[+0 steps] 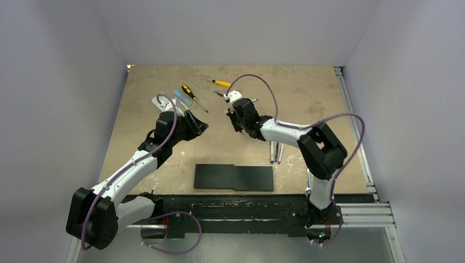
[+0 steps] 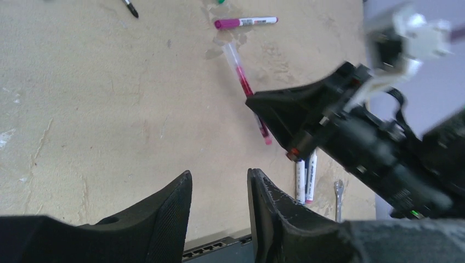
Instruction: Open the pen caps
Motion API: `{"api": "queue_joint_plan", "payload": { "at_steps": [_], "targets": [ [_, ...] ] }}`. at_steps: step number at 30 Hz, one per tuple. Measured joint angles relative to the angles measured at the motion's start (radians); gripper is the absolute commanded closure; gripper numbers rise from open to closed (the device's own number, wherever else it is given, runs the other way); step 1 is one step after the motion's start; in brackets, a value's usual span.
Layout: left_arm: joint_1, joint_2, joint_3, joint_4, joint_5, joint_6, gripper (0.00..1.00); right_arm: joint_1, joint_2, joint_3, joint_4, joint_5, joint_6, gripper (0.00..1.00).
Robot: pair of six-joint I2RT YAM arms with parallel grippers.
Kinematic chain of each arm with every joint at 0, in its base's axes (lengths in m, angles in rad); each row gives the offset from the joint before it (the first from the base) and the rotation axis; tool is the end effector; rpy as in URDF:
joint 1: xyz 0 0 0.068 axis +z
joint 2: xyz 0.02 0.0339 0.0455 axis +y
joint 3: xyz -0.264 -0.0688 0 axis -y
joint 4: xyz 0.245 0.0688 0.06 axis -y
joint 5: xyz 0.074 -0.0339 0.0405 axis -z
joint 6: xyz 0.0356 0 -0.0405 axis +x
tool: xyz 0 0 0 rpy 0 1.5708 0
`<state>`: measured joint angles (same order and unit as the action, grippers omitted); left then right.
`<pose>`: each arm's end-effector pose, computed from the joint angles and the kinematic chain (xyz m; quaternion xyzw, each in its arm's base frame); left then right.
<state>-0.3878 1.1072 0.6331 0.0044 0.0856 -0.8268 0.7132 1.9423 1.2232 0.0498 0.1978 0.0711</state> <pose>0.2256 -0.0954 0.2416 -0.1636 0.8359 -0.3282 0.4084 0.3261 0.2728 0.1757 -0.2418 0.8635 0.0835 0.4346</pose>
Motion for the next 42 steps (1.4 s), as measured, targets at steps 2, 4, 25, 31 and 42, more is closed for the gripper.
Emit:
{"api": "queue_joint_plan", "payload": {
  "at_steps": [2,4,25,31,42],
  "targets": [
    [0.000,-0.025,0.005,0.002,-0.004,0.000,0.54,0.017,-0.111,-0.048,0.011,-0.027,0.021,1.00],
    [0.000,-0.053,0.008,0.020,-0.005,0.000,0.51,0.028,-0.228,-0.098,0.046,-0.065,0.048,1.00],
    [-0.086,0.047,0.038,0.604,0.280,-0.137,0.41,0.045,-0.802,-0.484,0.306,-0.273,0.314,1.00],
    [-0.137,0.079,0.082,0.598,0.286,-0.126,0.55,0.048,-0.805,-0.484,0.325,-0.283,0.331,1.00],
    [-0.152,0.123,0.110,0.572,0.278,-0.112,1.00,0.055,-0.816,-0.484,0.325,-0.294,0.337,0.87]
  ]
}}
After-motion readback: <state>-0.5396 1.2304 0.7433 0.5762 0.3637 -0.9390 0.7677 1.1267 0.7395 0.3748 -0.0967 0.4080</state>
